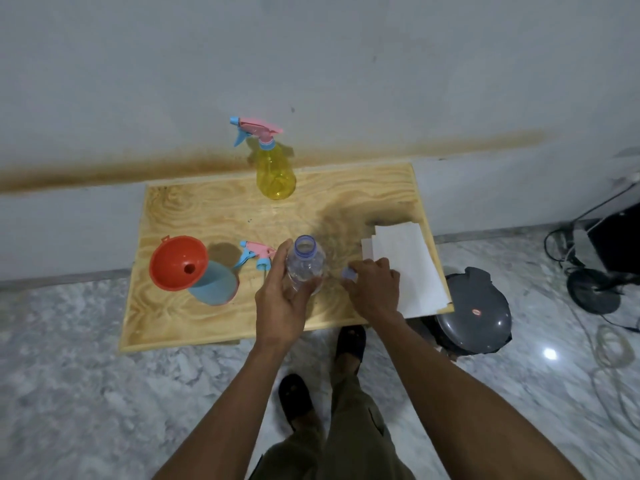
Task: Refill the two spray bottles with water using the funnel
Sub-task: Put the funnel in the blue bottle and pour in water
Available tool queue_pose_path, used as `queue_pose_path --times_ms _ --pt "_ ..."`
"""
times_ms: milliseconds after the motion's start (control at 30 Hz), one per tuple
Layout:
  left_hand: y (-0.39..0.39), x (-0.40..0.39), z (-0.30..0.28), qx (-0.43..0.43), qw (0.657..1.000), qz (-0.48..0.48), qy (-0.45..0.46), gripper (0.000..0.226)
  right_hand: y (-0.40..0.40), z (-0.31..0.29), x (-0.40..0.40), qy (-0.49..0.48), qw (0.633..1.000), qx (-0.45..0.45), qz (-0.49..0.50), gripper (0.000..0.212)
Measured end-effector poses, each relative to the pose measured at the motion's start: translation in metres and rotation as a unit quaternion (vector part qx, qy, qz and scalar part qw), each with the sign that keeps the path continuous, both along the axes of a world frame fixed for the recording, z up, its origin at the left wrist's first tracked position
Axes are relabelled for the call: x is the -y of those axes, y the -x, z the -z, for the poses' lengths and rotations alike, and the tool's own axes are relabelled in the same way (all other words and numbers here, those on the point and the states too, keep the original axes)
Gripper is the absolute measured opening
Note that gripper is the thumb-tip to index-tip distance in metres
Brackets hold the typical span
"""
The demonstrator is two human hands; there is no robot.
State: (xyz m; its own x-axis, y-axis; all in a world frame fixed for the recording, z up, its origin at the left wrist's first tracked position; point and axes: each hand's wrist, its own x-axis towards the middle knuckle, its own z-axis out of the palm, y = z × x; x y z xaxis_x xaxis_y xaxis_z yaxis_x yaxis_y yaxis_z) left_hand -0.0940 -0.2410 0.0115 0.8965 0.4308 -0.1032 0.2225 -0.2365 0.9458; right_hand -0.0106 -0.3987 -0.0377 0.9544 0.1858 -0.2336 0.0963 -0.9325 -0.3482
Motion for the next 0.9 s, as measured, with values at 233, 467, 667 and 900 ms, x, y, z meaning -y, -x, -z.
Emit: queue_pose_path --times_ms 233,467,667,900 --pt "-0.001 0.001 -0.006 -0.017 1.0 -0.007 0.003 0.072 -0.002 0.023 0.003 0.05 0.999 0.005 -0.016 0.023" --pt "0.0 0.001 -0.009 -0.031 1.0 -0.006 0.0 0.073 0.001 0.026 0.001 0.046 0.999 0.01 -0.011 0.033" --pt "0.001 0.001 -0.014 -0.031 1.0 0.005 -0.001 0.075 0.013 0.004 -0.016 -0.22 0.975 -0.035 0.012 0.074" --pt "0.0 -0.008 -0.034 -0.041 0.998 0.046 -0.012 0.088 0.024 -0.026 -0.046 -0.359 0.933 0.001 0.013 0.062"
